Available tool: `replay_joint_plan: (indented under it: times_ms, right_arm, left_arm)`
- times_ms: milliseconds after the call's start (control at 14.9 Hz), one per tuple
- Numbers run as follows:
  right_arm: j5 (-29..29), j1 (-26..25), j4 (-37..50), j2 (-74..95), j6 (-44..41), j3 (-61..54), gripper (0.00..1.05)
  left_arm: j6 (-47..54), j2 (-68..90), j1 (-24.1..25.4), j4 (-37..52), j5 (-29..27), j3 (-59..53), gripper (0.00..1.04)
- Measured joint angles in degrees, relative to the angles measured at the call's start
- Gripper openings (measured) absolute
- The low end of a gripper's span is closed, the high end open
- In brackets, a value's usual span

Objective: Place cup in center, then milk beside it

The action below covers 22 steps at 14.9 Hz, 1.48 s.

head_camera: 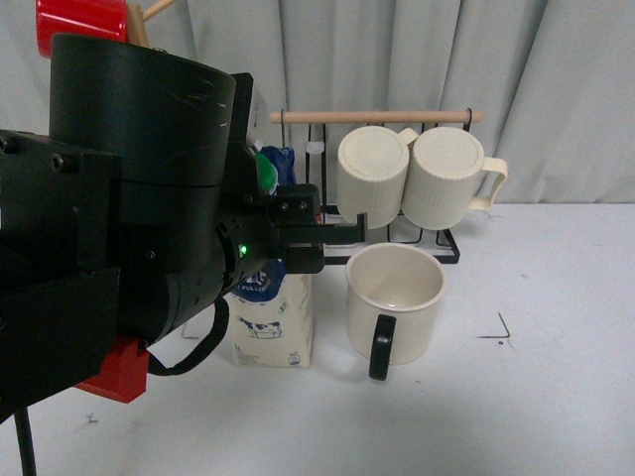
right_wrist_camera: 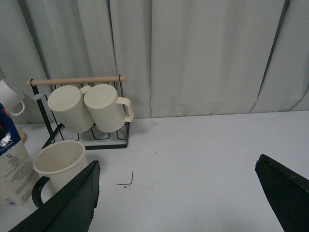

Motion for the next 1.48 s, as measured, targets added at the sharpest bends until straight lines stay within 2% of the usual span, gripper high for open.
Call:
replay_joint_plan:
  times_ms: [269,336,471,605,672,739,807,874,941,1076,1143,1479]
  right_arm:
    - [0.00,0.00,0.00,0.00,-0.02,0.00,0.98]
    - [0.00,0.00,0.00,0.00,-0.02,0.00,0.98]
    - [0.00,0.00,0.02,0.00,-0.02,0.00,0.98]
    - [0.00,0.00,0.00,0.00,-0.02,0.00,0.98]
    - [-0.02,0.00,0.00,0.00,-0.02,0.00,0.98]
    - [-0.15,0.00,0.00,0.00,-0.02,0.00,0.98]
    - [-0.02,-0.02,-0.04,0.00,-0.02,0.00,0.98]
    - [-0.02,0.00,-0.02,0.00,-0.02,0.00,0.98]
    - [-0.09,0.00,0.02,0.00,-0.02,0.00,0.98]
    - [-0.09,0.00,0.00,0.00,-0.02,0.00,0.98]
    - [-0.09,0.00,0.02,0.00,-0.02,0.00,0.98]
    - [-0.09,0.00,0.00,0.00,-0.02,0.00,0.98]
  left_arm:
    - [1.31,-2.08,-0.20,1.57,2.93,-1.79,0.94]
    - [2.89,-2.99,-0.07,2.71,3.85,-3.52,1.00]
    - [5.25,-7.15,2.34,5.60,10.34,-9.25,0.98]
    - [6.16,-16.74,7.89,12.48,22.67,-19.39,0.98]
    - [6.23,-18.38,8.72,13.64,23.54,-21.00,0.98]
    - [10.19,-15.58,7.02,26.25,9.33,-24.46,0.83]
    - [12.28,-18.18,8.66,29.59,0.66,-29.53,0.68]
    - [13.22,-23.47,11.91,29.22,-0.74,-32.24,0.54]
    - [13.66,-29.88,13.73,23.63,1.20,-34.21,0.38]
    - [13.75,-39.85,16.61,18.53,4.63,-37.92,0.10]
    - [13.88,-43.93,18.08,16.13,6.03,-39.41,0.02]
    - [13.86,-61.81,23.10,2.58,11.17,-44.04,0.02]
